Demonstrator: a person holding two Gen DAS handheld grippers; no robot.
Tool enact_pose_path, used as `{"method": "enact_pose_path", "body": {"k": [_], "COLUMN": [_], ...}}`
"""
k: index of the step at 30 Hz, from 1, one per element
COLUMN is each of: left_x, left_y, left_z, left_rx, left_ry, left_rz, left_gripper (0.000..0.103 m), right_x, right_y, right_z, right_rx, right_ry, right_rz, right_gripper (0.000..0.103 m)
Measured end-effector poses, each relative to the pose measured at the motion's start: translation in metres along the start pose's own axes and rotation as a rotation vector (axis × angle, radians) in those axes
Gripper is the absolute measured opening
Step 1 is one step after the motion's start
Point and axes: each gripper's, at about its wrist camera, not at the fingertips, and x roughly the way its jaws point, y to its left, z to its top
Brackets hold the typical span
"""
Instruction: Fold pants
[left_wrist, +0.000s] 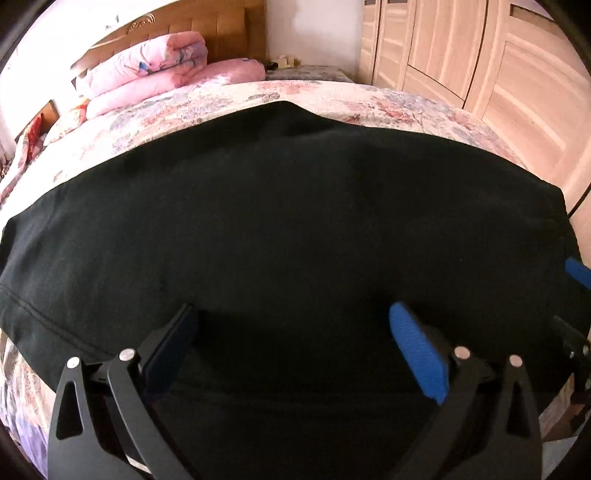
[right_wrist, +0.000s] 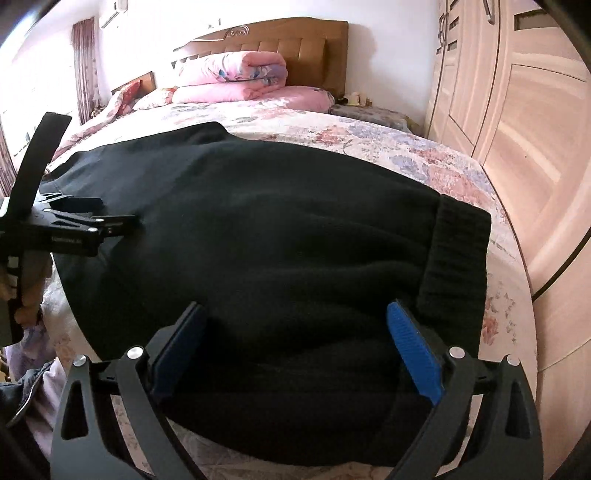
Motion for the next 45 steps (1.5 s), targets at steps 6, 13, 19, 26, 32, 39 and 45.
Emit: {"method": "enact_pose_path", "body": {"k": [6,13,19,26,32,39,45], "left_x": [-0.002,0.013,-0.006,-0.046,-0.058,-0.031,0.005], "left_y": [0.001,0.007,0.027,0.162,0.344,0.507,0.537], "left_z": [-0.007,0.004,-0.005,-0.034,-0.072,-0.104,-0.096], "left_rx": [-0.007,-0.010,-0.081,-0.407,-0.871,-1.211,-1.302], "left_ry": [-0.030,-0.047,-0.123,-0.259,-0.296,-0.296,-0.353], "left_rz": [0.006,-0.007,-0.173,-0.349,-0.342,-0.308,-0.510], "left_gripper": [0.102,0.102,0.102,0.102,0.102,0.101,0.100], "right_x": [0.002,0.000,-0.013,0.005,0.093,0.147,0.148], "right_y": [0.000,0.004,0.007,0.092,0.190,0.222,0.223], "right_z": [-0.004,-0.005,0.007,0.087,0.149,0.150,0.148], "right_rx": [0.000,0.005,0.069,0.010,-0.093,-0.186,-0.194], "right_ry": [-0.006,-0.021,-0.010,-0.127,-0.027,0.160,0.157], "right_rz": [-0.001,-0.010,-0.039,0.110,0.259,0.176,0.147], "right_gripper": [0.095,0.095,0.095,0.095,0.095,0.096,0.096]}}
